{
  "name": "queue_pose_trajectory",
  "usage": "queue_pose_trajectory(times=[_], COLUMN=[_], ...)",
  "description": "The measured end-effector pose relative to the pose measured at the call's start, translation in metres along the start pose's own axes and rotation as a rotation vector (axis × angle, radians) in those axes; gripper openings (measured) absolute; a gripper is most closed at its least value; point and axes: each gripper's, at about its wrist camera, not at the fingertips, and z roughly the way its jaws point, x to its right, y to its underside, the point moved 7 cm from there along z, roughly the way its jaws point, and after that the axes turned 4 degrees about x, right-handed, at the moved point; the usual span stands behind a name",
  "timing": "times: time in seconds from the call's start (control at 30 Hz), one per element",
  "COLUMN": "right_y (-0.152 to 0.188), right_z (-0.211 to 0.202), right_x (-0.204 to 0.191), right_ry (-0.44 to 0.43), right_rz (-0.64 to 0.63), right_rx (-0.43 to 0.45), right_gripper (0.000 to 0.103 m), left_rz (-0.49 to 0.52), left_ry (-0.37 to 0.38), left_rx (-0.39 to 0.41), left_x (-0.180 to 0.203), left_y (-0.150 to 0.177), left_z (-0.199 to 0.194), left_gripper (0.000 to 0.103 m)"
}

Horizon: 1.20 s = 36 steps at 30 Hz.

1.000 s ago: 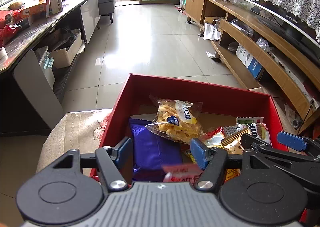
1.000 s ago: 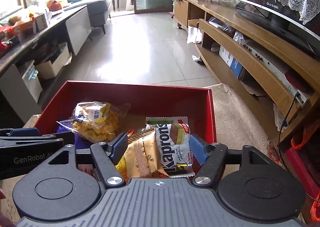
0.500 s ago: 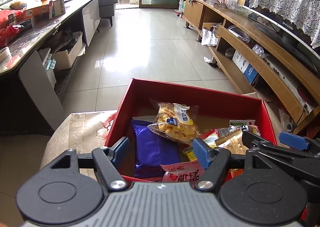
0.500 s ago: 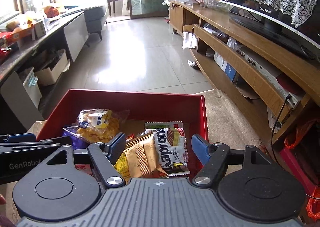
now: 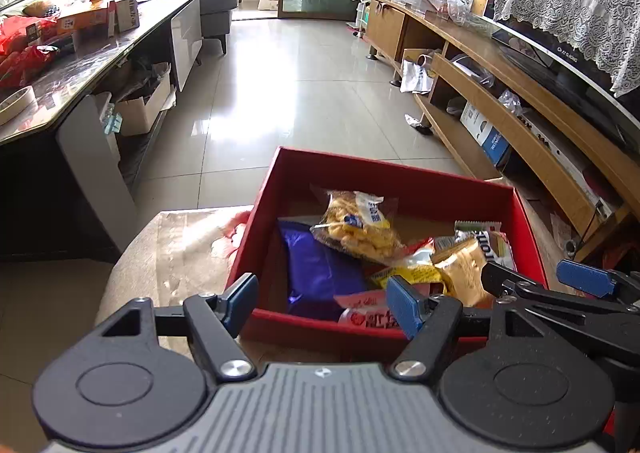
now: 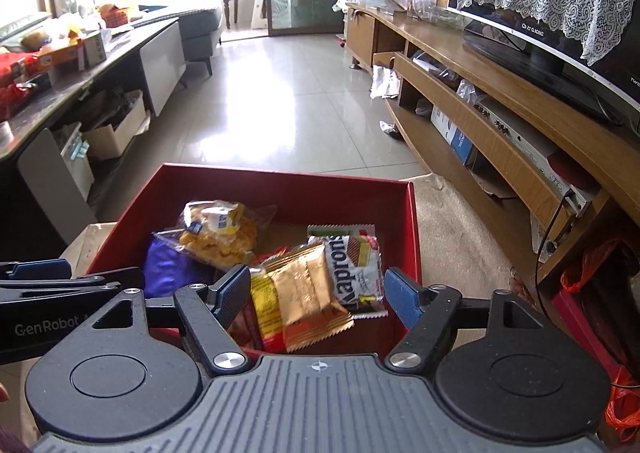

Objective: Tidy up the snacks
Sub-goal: 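Lower both snacks into the red box and open both tools, then withdraw both tools from the box toward the remaining snacks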

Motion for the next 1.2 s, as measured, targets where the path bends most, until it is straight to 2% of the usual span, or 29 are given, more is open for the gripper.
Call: queue_pose_trajectory(times=[0.53, 0.7, 0.93, 1.2], right_y=[0.037, 0.058, 0.088, 0.084], right_z=[-0.023, -0.026, -0.022, -0.016], right_x=[-0.022, -0.032, -0.041, -0.019], right_ry=[-0.018, -0.016, -0.036, -0.026], right_rz=[-0.034, -0.076, -0.114, -0.049], right_rx=[-0.049, -0.093, -0.181, -0.197], right_gripper=[0.08, 0.08, 0.08, 0.086], left_rz=[0.009, 0.01, -0.055, -0.069], left_ry=[-0.014, -0.02, -0.004, -0.027], left_rx=[-0.04, -0.092, -0.193, -0.249], left_x=[-0.021, -0.029, -0.039, -0.033], left_y=[0.046, 0.071, 0.109, 0.122], left_z=[-0.029, -0.03, -0.022, 0.002], left_gripper=[0.066, 0.066, 0.066, 0.068])
